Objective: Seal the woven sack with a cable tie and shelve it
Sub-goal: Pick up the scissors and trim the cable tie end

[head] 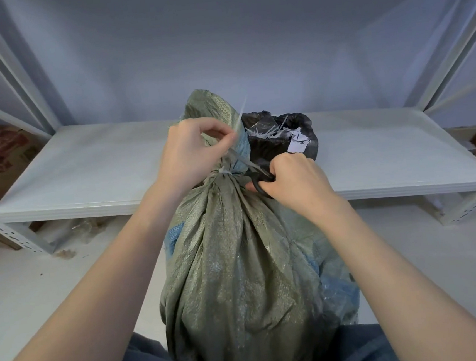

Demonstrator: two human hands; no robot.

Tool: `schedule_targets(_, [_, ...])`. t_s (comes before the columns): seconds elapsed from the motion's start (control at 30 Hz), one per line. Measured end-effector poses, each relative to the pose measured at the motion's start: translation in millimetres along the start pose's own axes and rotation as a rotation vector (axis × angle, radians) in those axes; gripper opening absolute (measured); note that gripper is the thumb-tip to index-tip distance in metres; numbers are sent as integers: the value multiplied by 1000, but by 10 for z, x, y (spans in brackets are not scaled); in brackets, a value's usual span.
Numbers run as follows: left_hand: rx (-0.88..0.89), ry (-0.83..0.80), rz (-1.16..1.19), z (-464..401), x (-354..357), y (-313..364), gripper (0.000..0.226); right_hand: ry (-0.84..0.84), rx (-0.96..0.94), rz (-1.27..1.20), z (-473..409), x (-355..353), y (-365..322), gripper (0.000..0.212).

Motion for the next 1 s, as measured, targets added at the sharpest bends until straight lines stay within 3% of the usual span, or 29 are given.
schedule_targets(0.2, [4,24,109,24,-6,87,4,73,136,-81,54,-156,244,47])
schedule_targets(0.3, [8,0,93,56,109,141,4,70,221,-266,100,-270,417,53])
schedule_targets(0.4, [-6,-30,120,27,288,271,5,134,275,-370,120,-401,614,47])
schedule_targets(0.7, [16,-164,74,-329,1374,818,5,303,360,-64,121,-509,1420,13])
schedule_targets(0.83, [32,-274,-125,-452,1936,724,6,342,500,-40,122,-280,1905,21])
schedule_targets(1.0, [-36,-401,-240,-496,2605,443,8,251,591,11,143,367,2506,18])
Point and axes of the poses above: each hand's wrist, its own z-axis away from the middle knuckle, its own x-axis out of the palm, y = z × x, the point moved 2 cm from there along -z, towards the middle knuckle, and after that the axes turned 13 degrees about -x, right-handed, at the moved point
